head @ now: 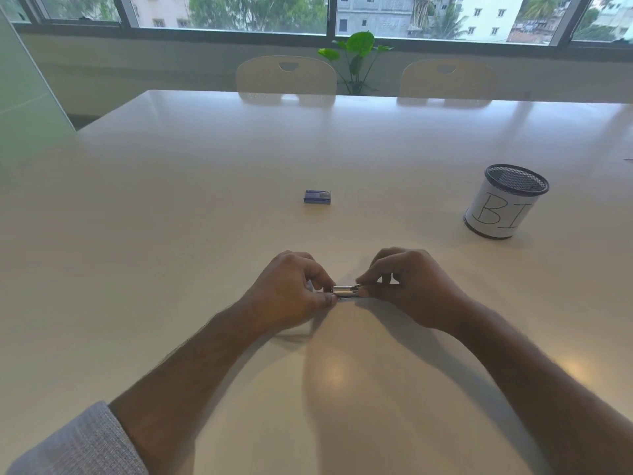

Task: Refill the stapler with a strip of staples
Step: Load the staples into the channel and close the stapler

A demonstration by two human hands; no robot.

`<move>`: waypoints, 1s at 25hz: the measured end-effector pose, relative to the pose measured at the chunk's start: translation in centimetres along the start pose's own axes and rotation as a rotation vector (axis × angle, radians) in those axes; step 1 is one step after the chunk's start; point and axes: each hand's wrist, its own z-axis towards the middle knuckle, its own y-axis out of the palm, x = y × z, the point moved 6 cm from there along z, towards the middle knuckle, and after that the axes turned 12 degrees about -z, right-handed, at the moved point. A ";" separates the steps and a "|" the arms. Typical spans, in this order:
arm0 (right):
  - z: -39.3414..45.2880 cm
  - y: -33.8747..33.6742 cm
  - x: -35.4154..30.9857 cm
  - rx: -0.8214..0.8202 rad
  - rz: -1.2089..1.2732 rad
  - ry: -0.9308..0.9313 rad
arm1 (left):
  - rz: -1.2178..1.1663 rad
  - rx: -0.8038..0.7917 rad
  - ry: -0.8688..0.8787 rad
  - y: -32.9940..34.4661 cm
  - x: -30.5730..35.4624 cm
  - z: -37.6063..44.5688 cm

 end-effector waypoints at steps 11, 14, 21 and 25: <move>-0.1 0.0 -0.8 -0.051 -0.153 -0.068 | 0.015 -0.001 0.021 0.0 0.0 0.0; -0.6 -0.6 0.0 -0.102 -0.206 -0.047 | 0.030 0.003 0.038 0.1 -0.1 -0.1; -1.4 -2.6 3.4 -0.220 -0.322 0.111 | 0.087 0.015 0.058 0.4 -0.3 -0.1; -1.4 -3.3 2.9 -0.140 -0.253 0.079 | 0.016 0.097 0.049 -0.2 -0.6 0.0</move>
